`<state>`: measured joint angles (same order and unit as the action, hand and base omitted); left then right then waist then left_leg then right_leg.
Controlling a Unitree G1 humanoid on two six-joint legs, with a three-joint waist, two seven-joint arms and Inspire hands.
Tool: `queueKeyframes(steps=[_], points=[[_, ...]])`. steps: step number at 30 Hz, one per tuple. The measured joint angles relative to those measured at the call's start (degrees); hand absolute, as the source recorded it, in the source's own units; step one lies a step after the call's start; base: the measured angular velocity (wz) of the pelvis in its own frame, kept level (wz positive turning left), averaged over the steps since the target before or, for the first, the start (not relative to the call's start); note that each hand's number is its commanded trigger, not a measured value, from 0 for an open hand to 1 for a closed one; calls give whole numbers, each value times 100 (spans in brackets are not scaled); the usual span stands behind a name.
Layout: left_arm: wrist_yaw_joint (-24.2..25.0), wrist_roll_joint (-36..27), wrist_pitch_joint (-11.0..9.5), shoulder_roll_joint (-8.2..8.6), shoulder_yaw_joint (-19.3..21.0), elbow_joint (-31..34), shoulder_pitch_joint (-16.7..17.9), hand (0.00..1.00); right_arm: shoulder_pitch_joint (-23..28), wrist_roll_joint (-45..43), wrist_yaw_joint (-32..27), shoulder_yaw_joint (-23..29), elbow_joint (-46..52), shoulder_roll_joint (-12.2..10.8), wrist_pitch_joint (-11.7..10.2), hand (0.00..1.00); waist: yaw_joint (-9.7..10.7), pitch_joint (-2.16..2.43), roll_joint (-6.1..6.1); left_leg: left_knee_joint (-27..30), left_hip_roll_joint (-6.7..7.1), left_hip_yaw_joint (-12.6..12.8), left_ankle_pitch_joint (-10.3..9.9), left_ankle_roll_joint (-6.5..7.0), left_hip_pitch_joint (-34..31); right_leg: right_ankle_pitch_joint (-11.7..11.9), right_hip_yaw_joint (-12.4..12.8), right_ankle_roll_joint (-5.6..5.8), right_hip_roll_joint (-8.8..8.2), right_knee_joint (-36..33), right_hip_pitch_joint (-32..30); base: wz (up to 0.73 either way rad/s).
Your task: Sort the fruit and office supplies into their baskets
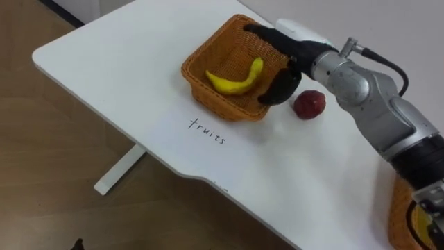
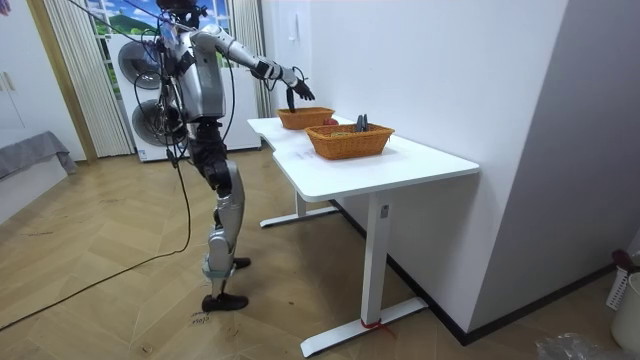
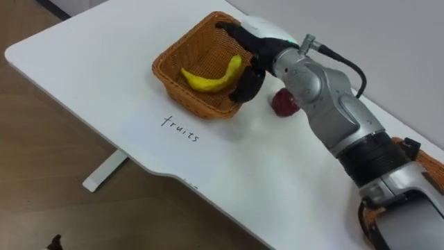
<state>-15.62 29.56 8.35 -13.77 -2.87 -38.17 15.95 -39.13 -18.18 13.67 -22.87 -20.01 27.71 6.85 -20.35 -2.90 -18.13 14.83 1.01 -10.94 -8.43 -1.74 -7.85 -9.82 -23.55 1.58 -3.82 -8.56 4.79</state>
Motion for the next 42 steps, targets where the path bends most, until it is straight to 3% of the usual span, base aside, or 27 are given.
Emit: queueKeyframes(steps=[1,3,6,7,10,16,24,31,42], points=[[-23,1,0,9,3,0,4,0,31,11,-3,60,-5,0,2,0,8,6,16,0,-3,11,0,0,21,0,12,0,-1,0,11,-7],[-56,3,-1,65,55,12,7,0,181,9,-4,363,1,0,-55,0,117,66,71,-4,-4,25,0,1,43,0,52,0,-3,-3,34,-5],[-51,-4,-1,103,105,16,13,0,401,126,-121,740,73,0,-88,0,204,98,185,-22,-21,118,2,4,144,0,164,0,-8,-2,84,-13],[-48,-5,0,113,161,24,22,0,479,144,-133,813,103,0,-86,0,268,133,219,-45,-28,139,2,4,167,0,178,0,-7,-3,97,-13],[-53,-16,15,125,165,80,22,0,499,200,-167,879,83,3,-40,0,486,170,268,-124,-33,184,37,4,252,0,212,0,-16,-4,123,-9],[-131,-16,34,217,156,329,4,0,502,159,-226,991,82,4,85,0,774,184,252,-118,-44,311,42,13,295,0,309,0,-30,-10,109,-11],[-133,-64,34,213,151,349,16,0,639,-79,-225,1296,212,5,200,0,869,195,282,-121,-58,351,43,14,334,0,328,0,-28,-20,131,-3],[-159,-66,34,214,156,330,19,0,694,-268,-224,1295,291,4,203,0,876,195,377,-131,-58,353,42,14,336,0,327,0,-28,-20,129,0],[-182,-66,25,238,122,396,58,0,1022,-282,-80,1287,289,-1,207,0,725,188,392,-139,-65,368,42,14,333,0,323,0,-30,-20,96,0]])
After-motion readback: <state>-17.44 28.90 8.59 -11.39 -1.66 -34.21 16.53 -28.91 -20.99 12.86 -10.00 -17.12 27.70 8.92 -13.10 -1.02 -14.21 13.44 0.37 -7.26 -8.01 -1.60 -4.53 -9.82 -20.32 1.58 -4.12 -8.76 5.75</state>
